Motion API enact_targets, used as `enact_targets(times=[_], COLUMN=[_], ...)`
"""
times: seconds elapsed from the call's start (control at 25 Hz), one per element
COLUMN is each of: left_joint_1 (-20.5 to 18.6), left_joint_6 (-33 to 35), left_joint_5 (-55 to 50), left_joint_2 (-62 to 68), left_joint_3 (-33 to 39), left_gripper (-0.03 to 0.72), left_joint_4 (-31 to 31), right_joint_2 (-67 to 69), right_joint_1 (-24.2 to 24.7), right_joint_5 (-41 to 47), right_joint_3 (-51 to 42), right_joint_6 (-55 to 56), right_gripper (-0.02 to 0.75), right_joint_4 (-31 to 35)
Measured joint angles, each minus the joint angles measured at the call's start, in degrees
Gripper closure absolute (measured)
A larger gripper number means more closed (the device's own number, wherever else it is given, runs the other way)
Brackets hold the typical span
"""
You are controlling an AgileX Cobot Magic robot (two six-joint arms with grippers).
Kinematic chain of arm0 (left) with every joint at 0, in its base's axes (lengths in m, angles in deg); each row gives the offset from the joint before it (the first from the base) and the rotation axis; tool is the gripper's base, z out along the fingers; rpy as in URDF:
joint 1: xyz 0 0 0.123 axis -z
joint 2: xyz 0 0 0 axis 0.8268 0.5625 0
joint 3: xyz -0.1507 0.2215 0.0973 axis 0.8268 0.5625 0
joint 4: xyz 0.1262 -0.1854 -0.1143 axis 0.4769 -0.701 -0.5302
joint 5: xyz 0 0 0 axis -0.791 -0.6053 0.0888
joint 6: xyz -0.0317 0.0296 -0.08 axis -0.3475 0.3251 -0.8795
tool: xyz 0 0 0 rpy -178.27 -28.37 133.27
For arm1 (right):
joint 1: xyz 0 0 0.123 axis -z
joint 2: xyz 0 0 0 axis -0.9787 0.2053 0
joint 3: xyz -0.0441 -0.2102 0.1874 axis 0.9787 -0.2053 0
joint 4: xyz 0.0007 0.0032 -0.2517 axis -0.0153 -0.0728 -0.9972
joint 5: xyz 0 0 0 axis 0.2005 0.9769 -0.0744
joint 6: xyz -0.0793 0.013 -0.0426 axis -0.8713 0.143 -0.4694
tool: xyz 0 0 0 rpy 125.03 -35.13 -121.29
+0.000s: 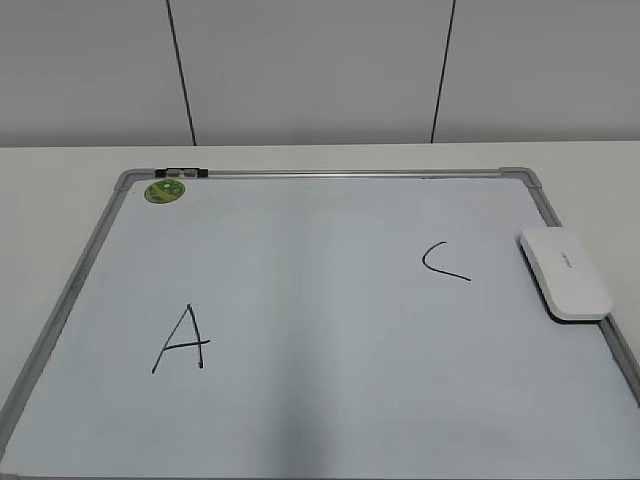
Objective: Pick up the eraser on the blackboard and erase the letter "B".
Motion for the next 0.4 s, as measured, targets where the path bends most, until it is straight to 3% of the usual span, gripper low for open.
enact_targets(times=[0.4], left_joint_1=[0.0], left_joint_6=[0.0], left_joint_5=[0.0], left_joint_2=[0.0], left_joint_3=[0.0], left_gripper=[0.190], left_joint_4=[0.0], right_joint_2=[0.0], right_joint_1=[0.0], right_joint_5=[0.0], right_joint_3=[0.0], right_joint_6=[0.0], right_gripper=[0.218], right_joint_4=[0.0])
